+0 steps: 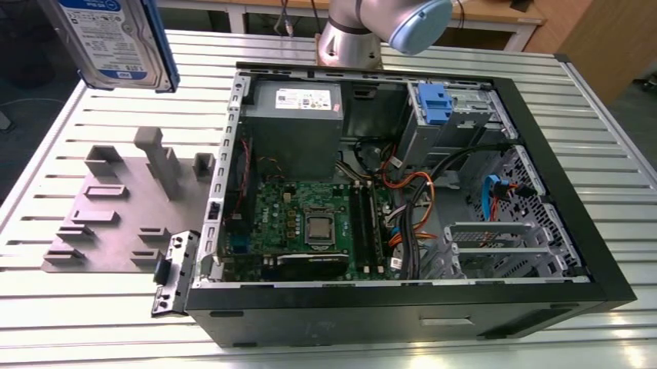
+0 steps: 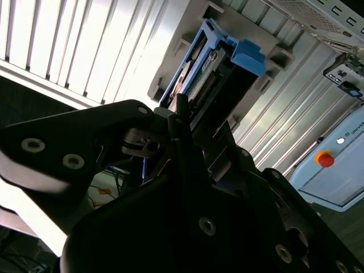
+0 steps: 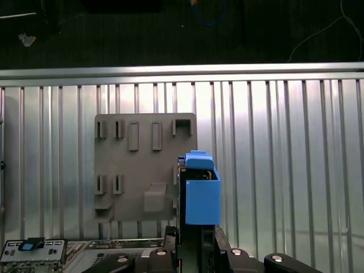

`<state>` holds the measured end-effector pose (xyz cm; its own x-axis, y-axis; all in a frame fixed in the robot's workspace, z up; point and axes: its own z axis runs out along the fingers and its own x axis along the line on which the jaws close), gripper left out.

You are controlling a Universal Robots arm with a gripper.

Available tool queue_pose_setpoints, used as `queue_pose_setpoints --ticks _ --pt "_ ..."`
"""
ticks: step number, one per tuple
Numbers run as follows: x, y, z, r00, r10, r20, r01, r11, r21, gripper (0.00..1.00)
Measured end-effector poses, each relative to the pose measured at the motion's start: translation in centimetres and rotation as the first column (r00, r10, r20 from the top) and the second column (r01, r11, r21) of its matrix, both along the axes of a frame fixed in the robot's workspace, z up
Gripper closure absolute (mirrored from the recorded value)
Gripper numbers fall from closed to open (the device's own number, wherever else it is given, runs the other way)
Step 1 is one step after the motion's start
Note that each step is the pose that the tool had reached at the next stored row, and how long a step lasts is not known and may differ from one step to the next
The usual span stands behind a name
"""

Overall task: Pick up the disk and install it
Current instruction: 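Pick up the disk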

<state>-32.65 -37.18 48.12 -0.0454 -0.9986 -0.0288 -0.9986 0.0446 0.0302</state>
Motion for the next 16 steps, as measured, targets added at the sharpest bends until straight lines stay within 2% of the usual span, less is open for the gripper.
queue_pose_setpoints --ticks 9,16 --pt "1.26 0.04 -0.01 1.0000 0.000 -0.0001 0.000 1.0000 -0.0001 0.65" --pt "2.66 0.18 -0.03 1.0000 0.000 0.0001 0.000 1.0000 0.0000 0.65"
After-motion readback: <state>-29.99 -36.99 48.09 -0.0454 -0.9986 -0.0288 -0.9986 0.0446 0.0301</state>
